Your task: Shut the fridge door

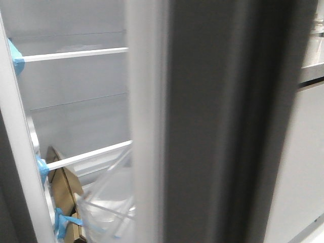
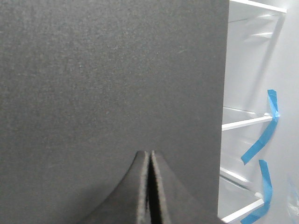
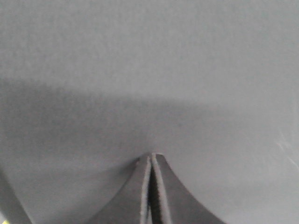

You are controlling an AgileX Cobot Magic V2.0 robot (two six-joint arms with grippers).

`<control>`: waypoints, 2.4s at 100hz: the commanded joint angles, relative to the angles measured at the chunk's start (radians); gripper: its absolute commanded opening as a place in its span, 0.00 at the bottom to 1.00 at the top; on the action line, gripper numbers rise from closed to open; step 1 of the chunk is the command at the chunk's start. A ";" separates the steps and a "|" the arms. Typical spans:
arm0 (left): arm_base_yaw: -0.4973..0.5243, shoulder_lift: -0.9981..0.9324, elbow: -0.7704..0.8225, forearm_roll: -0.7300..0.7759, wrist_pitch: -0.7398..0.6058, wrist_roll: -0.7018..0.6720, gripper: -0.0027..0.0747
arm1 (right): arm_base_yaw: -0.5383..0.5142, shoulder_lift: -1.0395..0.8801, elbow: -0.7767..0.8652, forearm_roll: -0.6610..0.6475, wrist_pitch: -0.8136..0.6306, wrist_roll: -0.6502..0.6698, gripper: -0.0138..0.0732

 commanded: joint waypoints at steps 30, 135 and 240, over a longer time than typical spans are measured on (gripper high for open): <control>-0.003 -0.020 0.035 -0.006 -0.072 -0.005 0.01 | 0.087 0.248 -0.131 0.041 -0.184 -0.064 0.11; -0.003 -0.020 0.035 -0.006 -0.072 -0.005 0.01 | 0.070 0.723 -0.432 0.041 -0.277 -0.097 0.11; -0.003 -0.020 0.035 -0.006 -0.072 -0.005 0.01 | -0.379 -0.244 0.276 -0.054 -0.115 0.095 0.11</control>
